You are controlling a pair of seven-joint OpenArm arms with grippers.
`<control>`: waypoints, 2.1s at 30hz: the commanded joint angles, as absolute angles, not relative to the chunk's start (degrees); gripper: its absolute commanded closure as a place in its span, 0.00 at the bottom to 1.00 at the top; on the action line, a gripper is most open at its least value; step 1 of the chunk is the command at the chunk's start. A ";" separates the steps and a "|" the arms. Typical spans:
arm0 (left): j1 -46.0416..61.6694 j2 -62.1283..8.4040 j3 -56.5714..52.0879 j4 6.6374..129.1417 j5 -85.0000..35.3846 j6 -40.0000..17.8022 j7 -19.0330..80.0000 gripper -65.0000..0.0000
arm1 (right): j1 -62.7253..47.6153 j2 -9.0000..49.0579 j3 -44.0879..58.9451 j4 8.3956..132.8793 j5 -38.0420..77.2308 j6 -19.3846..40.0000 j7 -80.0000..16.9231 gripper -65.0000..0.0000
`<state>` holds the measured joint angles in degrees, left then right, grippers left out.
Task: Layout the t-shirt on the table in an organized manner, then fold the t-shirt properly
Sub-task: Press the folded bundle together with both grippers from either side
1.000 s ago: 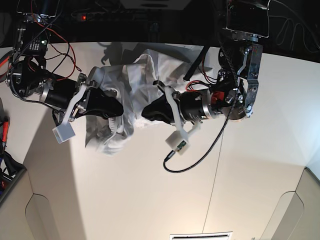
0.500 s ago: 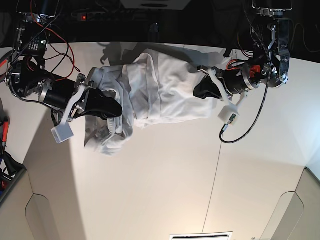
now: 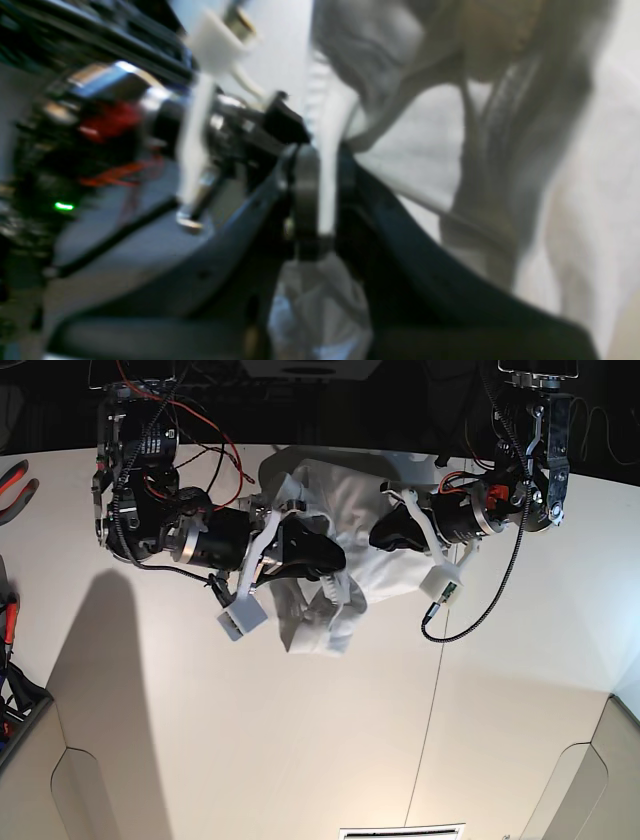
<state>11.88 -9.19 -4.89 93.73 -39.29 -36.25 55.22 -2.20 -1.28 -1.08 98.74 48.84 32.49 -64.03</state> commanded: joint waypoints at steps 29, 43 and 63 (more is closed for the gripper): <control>13.65 -9.37 -17.15 100.57 -33.17 -33.65 60.20 1.00 | -1.28 -1.63 -15.92 99.81 23.03 22.39 -52.42 1.00; 13.67 -9.37 -17.15 99.31 -33.63 -33.65 59.99 1.00 | 0.99 -3.99 -29.52 99.81 9.10 14.20 -46.06 1.00; 13.65 -9.37 -17.15 99.31 -34.94 -33.65 59.77 1.00 | 1.56 -4.95 -30.68 99.81 24.12 23.99 -46.06 0.64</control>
